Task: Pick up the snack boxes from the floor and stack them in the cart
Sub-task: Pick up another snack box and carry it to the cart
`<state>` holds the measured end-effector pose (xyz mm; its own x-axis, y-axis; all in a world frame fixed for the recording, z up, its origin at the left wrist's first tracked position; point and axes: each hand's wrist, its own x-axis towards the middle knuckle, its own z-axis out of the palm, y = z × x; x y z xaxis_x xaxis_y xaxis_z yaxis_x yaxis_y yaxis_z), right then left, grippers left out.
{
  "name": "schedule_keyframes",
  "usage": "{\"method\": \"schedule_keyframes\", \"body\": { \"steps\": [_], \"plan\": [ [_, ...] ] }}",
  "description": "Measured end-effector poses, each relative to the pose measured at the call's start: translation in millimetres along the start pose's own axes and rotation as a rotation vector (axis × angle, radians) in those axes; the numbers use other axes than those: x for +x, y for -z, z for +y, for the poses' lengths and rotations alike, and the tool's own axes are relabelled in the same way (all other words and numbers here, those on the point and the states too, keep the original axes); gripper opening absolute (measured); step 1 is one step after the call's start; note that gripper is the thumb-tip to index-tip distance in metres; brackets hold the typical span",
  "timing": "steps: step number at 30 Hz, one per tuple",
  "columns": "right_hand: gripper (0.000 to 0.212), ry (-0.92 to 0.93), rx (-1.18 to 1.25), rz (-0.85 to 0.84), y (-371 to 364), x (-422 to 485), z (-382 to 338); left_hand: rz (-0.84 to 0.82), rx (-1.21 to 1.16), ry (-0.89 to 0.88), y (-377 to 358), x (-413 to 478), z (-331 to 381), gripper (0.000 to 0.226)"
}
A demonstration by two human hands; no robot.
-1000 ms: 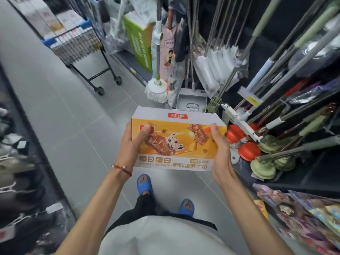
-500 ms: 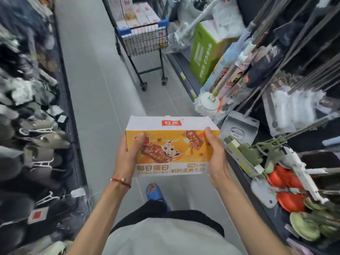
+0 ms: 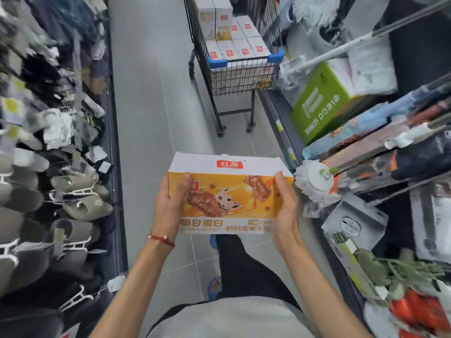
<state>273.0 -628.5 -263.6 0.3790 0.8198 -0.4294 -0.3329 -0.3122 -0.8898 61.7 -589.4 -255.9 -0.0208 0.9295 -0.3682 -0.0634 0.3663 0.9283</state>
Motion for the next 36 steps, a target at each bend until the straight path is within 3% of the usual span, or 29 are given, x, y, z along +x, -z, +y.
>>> {"method": "schedule_keyframes", "body": {
  "steps": [6, 10, 15, 20, 27, 33, 36],
  "plan": [
    [0.080, -0.069, -0.022, -0.022, -81.6, 130.2, -30.5, 0.050, 0.018, 0.032, 5.9, 133.9, 52.7, 0.074],
    [0.080, -0.067, -0.019, -0.030, -125.6, 196.1, -61.6, 0.072, 0.003, 0.036, 5.2, 203.3, 91.4, 0.064],
    [0.078, -0.046, -0.002, -0.017, -183.9, 264.6, -97.6, 0.088, -0.011, 0.013, 9.2, 289.2, 139.1, 0.074],
    [0.081, -0.034, -0.004, 0.013, -250.7, 328.8, -115.8, 0.079, -0.050, 0.037, 30.3, 378.2, 168.2, 0.062],
    [0.088, -0.014, 0.000, 0.116, -360.9, 411.6, -140.0, -0.004, -0.057, 0.059, 72.9, 512.0, 227.3, 0.069],
    [0.068, 0.004, 0.140, 0.253, -433.4, 460.0, -163.7, -0.112, 0.049, 0.050, 94.2, 613.5, 284.7, 0.080],
    [0.077, 0.007, 0.193, 0.329, -456.7, 487.5, -173.8, -0.174, 0.078, 0.040, 92.1, 657.3, 304.0, 0.081]
  ]
}}
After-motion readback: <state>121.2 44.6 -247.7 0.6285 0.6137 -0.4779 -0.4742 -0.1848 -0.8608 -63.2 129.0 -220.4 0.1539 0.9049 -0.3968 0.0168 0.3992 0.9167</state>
